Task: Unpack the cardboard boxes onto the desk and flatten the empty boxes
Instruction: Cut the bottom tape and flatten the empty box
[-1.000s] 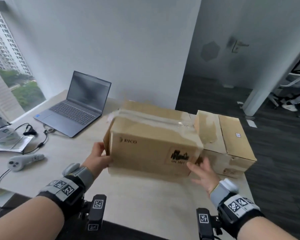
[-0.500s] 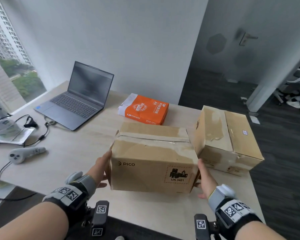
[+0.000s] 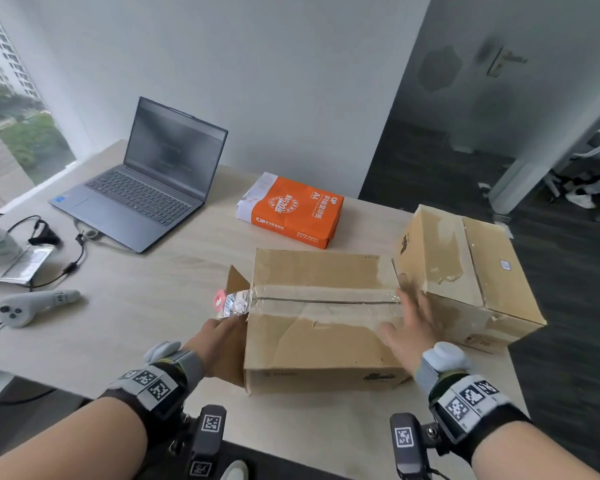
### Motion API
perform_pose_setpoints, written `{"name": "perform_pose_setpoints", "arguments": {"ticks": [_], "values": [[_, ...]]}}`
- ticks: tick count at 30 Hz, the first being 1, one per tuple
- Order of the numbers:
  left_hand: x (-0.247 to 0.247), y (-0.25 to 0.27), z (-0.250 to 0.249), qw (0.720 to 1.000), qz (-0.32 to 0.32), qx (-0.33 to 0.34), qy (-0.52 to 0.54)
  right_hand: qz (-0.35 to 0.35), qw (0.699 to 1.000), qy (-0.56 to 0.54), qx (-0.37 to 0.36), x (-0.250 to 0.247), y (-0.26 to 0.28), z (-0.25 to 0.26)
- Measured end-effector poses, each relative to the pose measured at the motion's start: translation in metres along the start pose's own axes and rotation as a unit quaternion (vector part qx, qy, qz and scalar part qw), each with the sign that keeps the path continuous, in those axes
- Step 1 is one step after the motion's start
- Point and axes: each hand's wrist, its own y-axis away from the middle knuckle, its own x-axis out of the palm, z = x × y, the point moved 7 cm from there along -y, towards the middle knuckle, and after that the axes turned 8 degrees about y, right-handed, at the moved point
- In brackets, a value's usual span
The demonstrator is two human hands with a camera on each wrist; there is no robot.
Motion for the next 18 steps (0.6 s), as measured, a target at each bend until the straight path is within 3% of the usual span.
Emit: {"name": "perform_pose_setpoints", "arguments": {"ticks": [4,9,14,18], "values": [[-0.004,-0.021,-0.007,0.998,0.035,0.045,-0.009,0.01,0.99,0.124,-0.072,0.005,-0.008,0.049],[-0.02,-0.041,-0.027,0.996,0.043,0.084,-0.006,0.056,0.99,0.106,-0.078,0.026,-0.028,0.088],[-0.026,-0.071,-0.035,0.995,0.085,0.026,0.045,0.072,0.983,0.157,-0.062,0.039,-0.036,0.099],[-0.028,-0.087,-0.049,0.992,0.091,0.038,0.075,0.077,0.973,0.21,-0.06,0.038,-0.037,0.105]]}}
